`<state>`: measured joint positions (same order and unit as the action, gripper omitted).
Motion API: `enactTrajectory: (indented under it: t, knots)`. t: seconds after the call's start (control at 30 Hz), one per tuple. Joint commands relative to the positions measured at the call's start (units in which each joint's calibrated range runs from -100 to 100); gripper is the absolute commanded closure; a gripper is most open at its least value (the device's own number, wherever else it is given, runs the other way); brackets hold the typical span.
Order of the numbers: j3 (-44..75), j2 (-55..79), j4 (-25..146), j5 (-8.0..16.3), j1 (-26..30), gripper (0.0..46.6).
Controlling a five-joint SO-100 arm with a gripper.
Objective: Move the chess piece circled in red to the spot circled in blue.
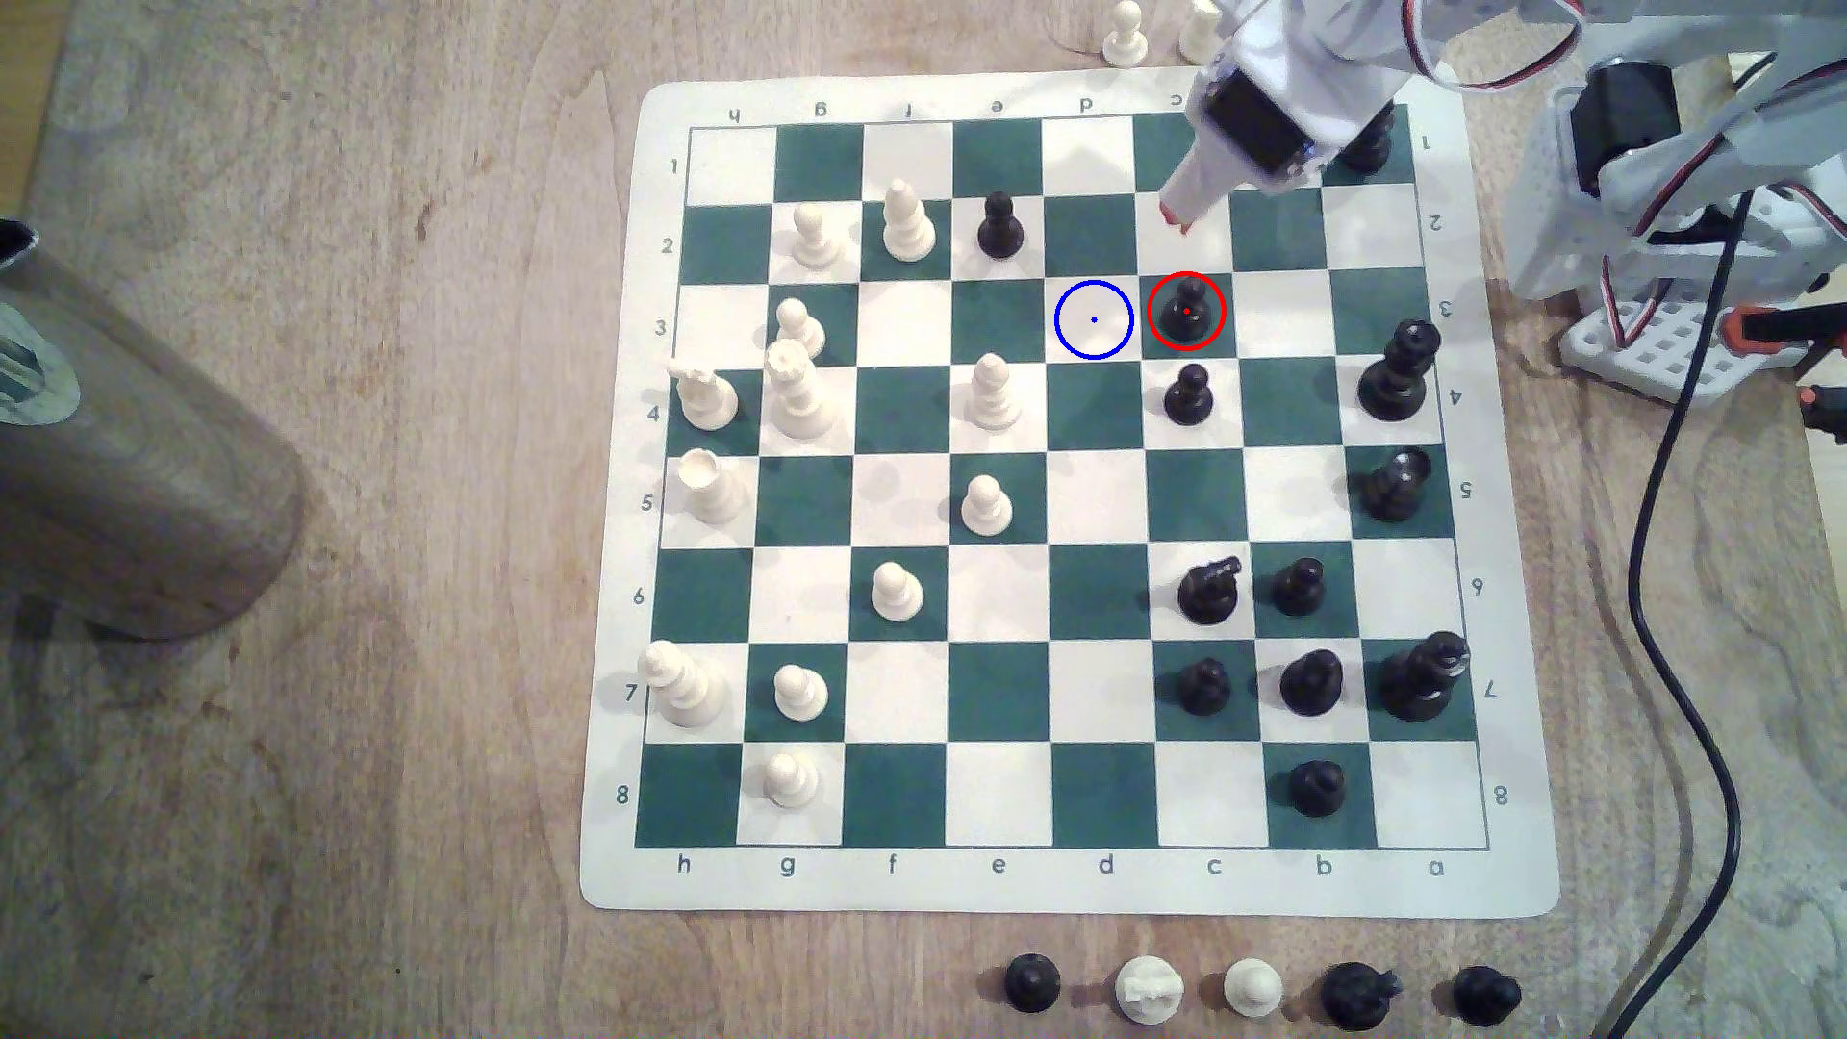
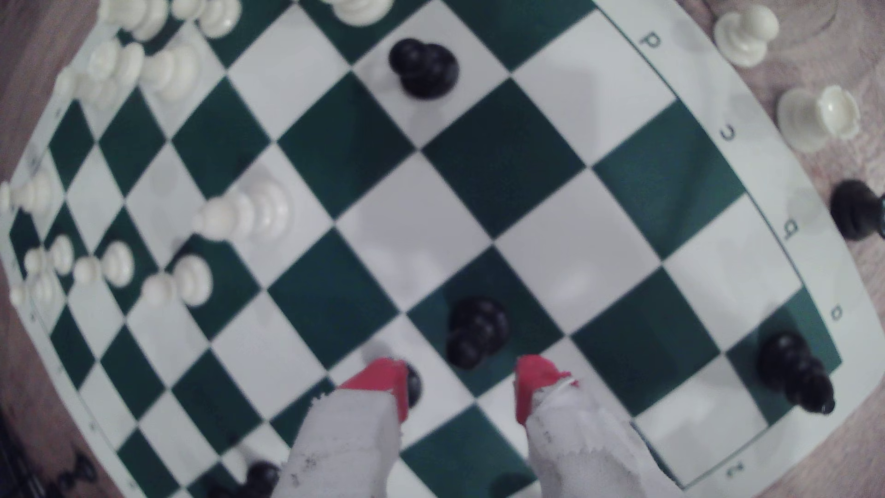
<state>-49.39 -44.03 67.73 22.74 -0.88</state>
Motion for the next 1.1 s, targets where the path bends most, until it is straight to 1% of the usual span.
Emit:
enactTrajectory:
  t: [0.0, 0.1, 0.23, 0.33, 0.57, 0.87, 1.07]
  knots:
    - [6.2, 2.5, 0.6, 0.9, 1.6, 33.3]
    - [5.7, 2.5, 0.7, 1.3, 3.3, 33.3]
    - [5.3, 3.6, 0.4, 1.3, 3.9, 32.5]
    - [3.8, 5.1, -1.1, 1.2, 4.7, 32.8]
    - [2.4, 8.4, -2.9, 0.6, 3.1, 33.2]
    - [2.6, 12.5, -3.8, 0.4, 3.5, 31.3]
    - [2.3, 16.5, -6.3, 1.0, 3.3, 33.4]
